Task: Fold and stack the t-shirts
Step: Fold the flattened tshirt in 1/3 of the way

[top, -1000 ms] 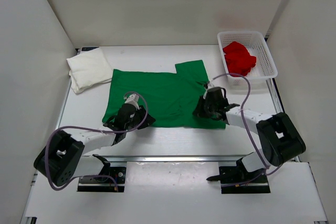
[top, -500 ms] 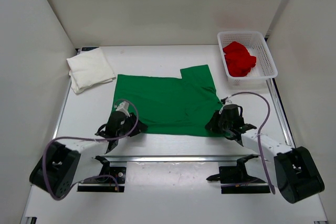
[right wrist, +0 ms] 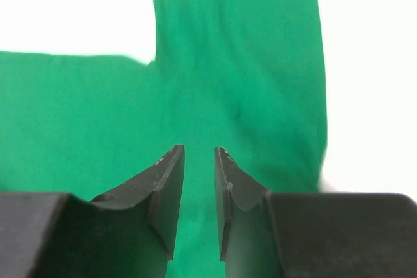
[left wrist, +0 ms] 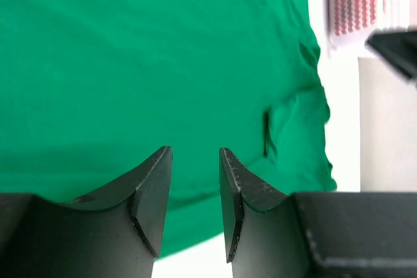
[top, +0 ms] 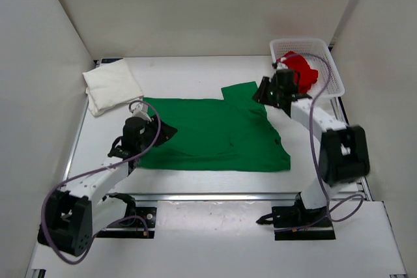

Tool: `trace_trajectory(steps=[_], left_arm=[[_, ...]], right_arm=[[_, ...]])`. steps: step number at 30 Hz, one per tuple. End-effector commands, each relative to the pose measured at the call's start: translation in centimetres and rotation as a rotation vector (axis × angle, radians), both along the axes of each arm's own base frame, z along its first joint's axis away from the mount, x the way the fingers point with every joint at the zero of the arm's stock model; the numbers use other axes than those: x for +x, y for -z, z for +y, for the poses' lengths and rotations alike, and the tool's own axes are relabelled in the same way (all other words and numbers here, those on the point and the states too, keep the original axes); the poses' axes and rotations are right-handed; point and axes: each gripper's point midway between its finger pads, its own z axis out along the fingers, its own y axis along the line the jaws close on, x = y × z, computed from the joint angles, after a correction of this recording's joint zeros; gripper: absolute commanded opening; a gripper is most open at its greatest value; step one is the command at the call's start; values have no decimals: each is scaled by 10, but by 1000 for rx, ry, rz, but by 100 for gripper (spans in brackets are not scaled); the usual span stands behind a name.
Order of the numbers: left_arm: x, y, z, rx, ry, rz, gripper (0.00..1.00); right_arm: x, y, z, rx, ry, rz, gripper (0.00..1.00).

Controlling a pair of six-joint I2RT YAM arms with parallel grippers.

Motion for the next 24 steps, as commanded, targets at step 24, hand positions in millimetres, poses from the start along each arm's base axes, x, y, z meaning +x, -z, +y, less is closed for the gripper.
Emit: trace_trajectory(steps=[24], left_arm=[[47,10,27,3,-63,54,44]], right_arm=[[199,95,-34,-342,-1,185,38]])
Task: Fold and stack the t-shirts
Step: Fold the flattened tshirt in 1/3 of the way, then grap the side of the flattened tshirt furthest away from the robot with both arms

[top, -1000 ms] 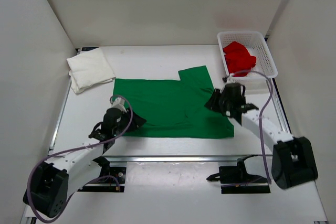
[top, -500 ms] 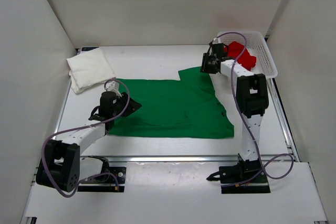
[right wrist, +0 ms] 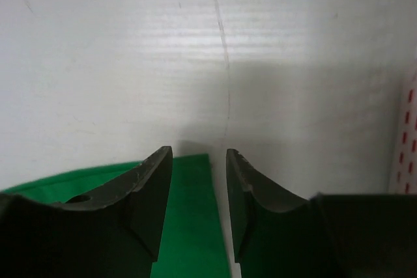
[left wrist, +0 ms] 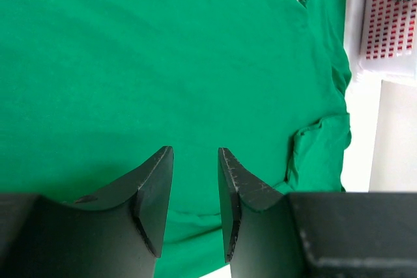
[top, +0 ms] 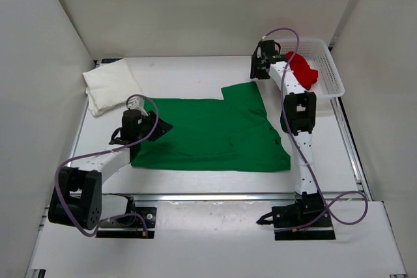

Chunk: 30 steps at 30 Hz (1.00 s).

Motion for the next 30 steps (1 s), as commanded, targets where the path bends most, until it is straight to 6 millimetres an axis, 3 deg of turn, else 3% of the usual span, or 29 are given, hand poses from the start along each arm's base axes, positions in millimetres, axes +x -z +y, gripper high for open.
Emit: trace_trajectory(steps=[1,8,10,11,14,15,16,17,20,21,22,23,24,25,26,28,30], left_arm=[[15,-18,5,-6,-7,-55,44],[24,-22,14,1,-40,-56,44],[31,-26,19,-1,-56,-63,44],[34,-24,24,16,-78,-56,44],[56,-27,51,78,-165,-38,41],[62,-21,63,93,-192,-19,41],[74,-26,82,135,-251,-25,42],[82,-25,89,151,-281,-17,42],[106,0,133,120,-387,66,38],[116,-5,133,118,-379,70,37],[122,11,138,141,-381,112,36],[133,15,142,186,-378,141,37],[151,-1,148,214,-381,106,37],[163,3,150,253,-381,126,38],[162,22,148,294,-359,181,38],[181,13,154,362,-352,160,40],[186,24,152,395,-329,192,42]], right_arm=[[-19,13,3,-19,-24,93,37],[-21,16,6,-10,-30,104,30],[-19,14,12,-4,-45,96,25],[-17,13,8,2,-37,91,18],[-13,15,3,25,-21,88,6],[-12,7,4,34,-20,78,0],[-9,3,1,43,-15,67,0],[-10,5,-1,64,-11,79,0],[-4,-16,3,110,-22,38,0],[-6,-19,6,114,-33,38,0],[-3,-26,7,121,-34,23,0],[-4,-30,9,133,-50,19,0],[-3,-36,9,141,-50,9,0],[-5,-36,15,148,-68,16,0],[-6,-37,13,145,-63,18,0],[-4,-40,13,146,-68,10,0],[-7,-39,23,160,-87,18,0]])
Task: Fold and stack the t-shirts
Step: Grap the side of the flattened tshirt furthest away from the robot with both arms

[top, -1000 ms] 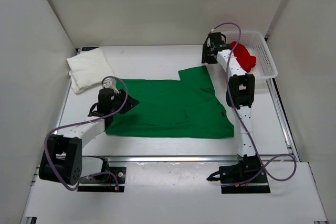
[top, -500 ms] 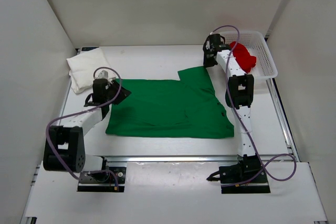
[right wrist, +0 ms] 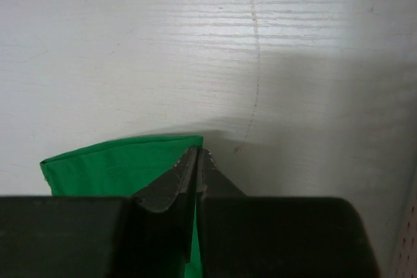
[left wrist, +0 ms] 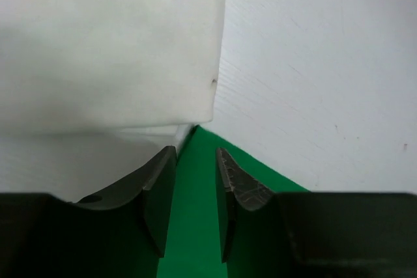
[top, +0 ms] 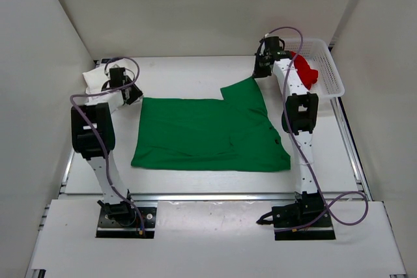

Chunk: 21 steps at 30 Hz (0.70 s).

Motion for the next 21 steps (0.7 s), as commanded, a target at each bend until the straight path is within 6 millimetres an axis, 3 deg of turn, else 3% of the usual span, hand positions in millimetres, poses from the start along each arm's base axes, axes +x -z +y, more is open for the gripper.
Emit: trace_trajectory(steps=[1,14,16,20,21], left_arm=[[6,-8,3,118,43,48,42],[19,13,-8,201,123,126,44],[20,16,-11,205,146,151,42],[25,17,-4,234,148,169,36],[24,16,-21,232,171,160,33]], right_arm=[[5,-26,5,42,-15,-45,0],[8,-43,8,64,-25,-79,0],[8,-43,5,65,-23,-76,0],[10,-60,4,82,-13,-100,0],[9,-63,1,78,-20,-106,0]])
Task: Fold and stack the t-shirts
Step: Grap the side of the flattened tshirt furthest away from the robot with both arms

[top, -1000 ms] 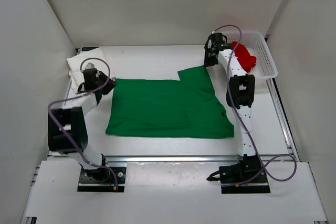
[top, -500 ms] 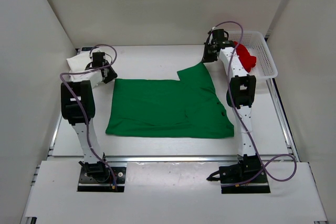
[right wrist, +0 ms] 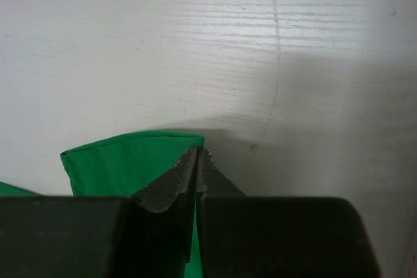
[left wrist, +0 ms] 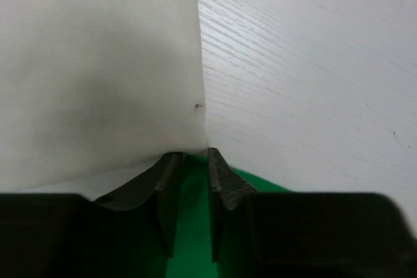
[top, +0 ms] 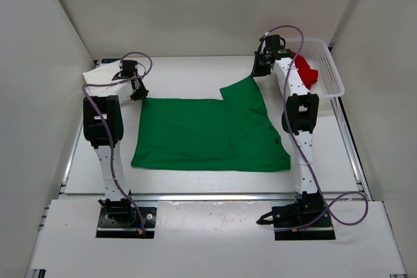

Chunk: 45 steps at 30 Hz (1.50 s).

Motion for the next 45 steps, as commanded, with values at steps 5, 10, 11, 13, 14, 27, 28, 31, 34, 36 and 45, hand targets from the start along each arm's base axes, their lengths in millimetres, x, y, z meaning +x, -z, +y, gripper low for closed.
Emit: trace_trajectory(steps=[5,10,11,13,14,27,28,31,34,36,45], left_arm=[[-7,-10,-12,-18,13,-25,14],[-12,-11,-21,-85,24,-48,0],[-14,-12,-21,-91,15,-55,0],[-17,-16,-22,-99,9,-70,0],[-17,-20,-24,-107,11,-80,0],[-34,-87,-17,-146,2,-214,0],[-35,-92,-19,-152,3,-230,0],[-44,-93,-18,-180,1,-241,0],[-55,-89,-13,-179,-11,-220,0],[-60,-92,-15,-176,-2,-228,0],[-88,-114,-1,-220,-42,-290,0]], right_arm=[[9,-73,-5,30,-1,-137,0],[0,-75,-8,24,5,-108,0],[-3,-79,-7,26,4,-106,0],[-8,-76,-5,64,-2,-74,0],[-12,-80,-3,75,-3,-61,0],[-85,-140,-2,-34,-7,-41,0],[-92,-128,-3,-36,-6,-26,0],[-125,-119,-3,8,5,-50,0],[-155,-113,-13,40,39,-53,1],[-176,-106,-20,31,58,-34,0],[-236,-104,-57,66,185,-91,0]])
